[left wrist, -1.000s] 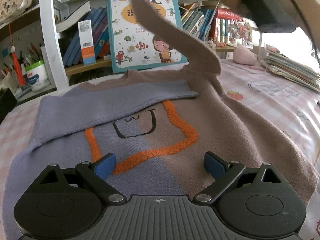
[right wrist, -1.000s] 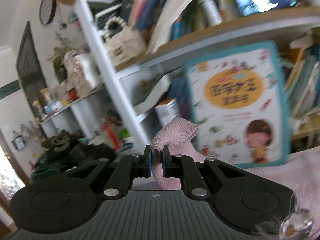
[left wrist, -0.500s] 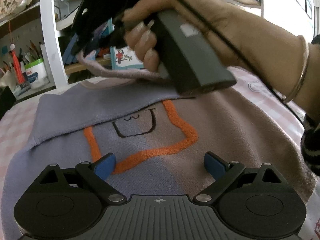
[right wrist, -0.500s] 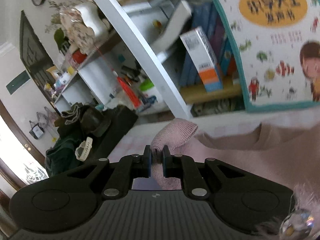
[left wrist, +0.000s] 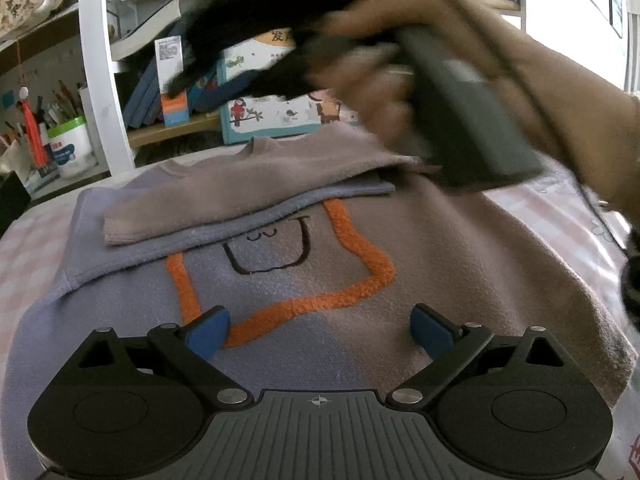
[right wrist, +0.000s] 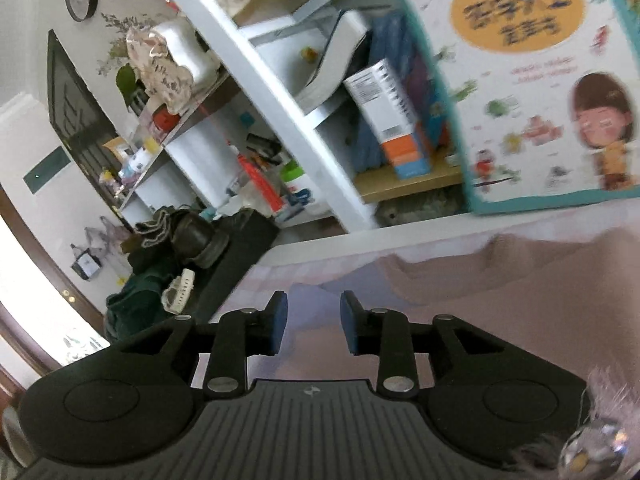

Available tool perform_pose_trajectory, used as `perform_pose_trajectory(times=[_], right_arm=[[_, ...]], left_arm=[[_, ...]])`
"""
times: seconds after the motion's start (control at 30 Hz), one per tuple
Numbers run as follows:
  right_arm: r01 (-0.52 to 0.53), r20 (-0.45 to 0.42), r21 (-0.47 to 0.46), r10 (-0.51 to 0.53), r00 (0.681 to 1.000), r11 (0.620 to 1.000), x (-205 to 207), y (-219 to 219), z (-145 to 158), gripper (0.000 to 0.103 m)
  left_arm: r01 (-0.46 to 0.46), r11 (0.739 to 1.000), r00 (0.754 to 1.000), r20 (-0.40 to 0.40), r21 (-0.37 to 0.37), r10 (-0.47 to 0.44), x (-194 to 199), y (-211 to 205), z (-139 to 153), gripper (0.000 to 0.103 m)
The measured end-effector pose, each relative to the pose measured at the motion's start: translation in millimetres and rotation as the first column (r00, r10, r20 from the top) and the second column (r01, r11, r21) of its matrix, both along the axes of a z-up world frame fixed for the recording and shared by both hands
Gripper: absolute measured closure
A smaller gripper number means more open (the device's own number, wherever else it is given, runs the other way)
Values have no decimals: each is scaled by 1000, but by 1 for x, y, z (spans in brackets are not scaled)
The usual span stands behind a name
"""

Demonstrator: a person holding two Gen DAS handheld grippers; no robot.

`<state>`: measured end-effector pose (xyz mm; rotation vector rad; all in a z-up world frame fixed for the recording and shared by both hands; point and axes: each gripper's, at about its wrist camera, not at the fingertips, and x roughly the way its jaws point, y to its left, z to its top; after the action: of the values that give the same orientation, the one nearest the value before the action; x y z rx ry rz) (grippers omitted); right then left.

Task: Fold clothes
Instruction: 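Lift the beige sleeve with the right gripper and fold it over the lavender sleeve, then open the right gripper and move both grippers to the sweater's side edges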

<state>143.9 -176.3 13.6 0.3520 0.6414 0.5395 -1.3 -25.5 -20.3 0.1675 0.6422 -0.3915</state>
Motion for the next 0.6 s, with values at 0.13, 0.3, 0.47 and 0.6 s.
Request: perform_pose_trajectory(times=[0.13,0.3,0.47,0.6], right_arm=[[49,22,-63,-48,999,997,-18,-31,-1,75],[110,50,-136,-104,993,985,-40,-67,-3,94],[141,23,-156,-139,990,978,-45,-74,-17,99],[165,2,-173,-167,986,971,-49,-80,-29,101]], left_arm=[[1,1000,1000,-1,0,-1,0,0,0,4],[2,1000,1000,2,7,-2,1,-1,0,3],[-6,1000,1000,16,30,5,-2,-4,0,1],[-15,998,999,33,53,13,-4,-7,0,0]])
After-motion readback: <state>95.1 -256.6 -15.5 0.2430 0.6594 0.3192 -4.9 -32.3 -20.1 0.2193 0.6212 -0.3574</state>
